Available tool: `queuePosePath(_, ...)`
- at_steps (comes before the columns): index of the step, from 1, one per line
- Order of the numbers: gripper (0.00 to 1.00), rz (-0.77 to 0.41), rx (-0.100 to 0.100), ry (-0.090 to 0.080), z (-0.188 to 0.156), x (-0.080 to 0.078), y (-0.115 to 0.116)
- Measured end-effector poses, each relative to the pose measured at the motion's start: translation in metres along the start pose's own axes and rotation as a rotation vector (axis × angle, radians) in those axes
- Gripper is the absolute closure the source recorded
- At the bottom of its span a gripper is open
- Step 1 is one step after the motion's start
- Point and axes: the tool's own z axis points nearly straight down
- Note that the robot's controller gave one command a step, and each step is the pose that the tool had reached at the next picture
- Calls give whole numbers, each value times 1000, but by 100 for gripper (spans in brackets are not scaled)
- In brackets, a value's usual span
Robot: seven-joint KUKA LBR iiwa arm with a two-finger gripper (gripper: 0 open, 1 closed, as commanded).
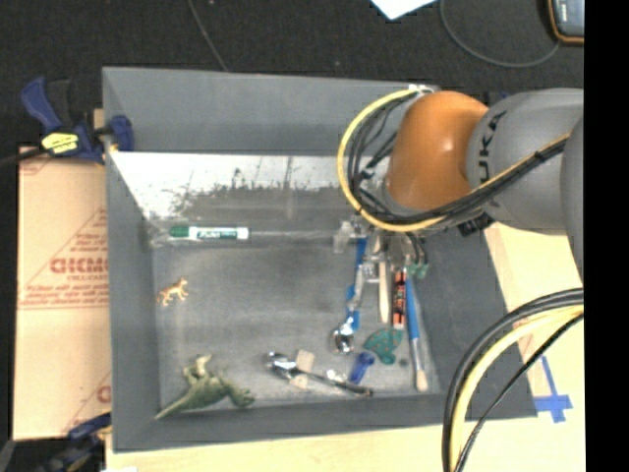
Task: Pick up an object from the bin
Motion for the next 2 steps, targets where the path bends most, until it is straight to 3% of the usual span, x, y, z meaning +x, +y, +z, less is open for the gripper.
queuePosePath(1,0,-1,1,-8,-5,-2,0)
queuePosePath(2,0,-563,1,-5,58,1,4)
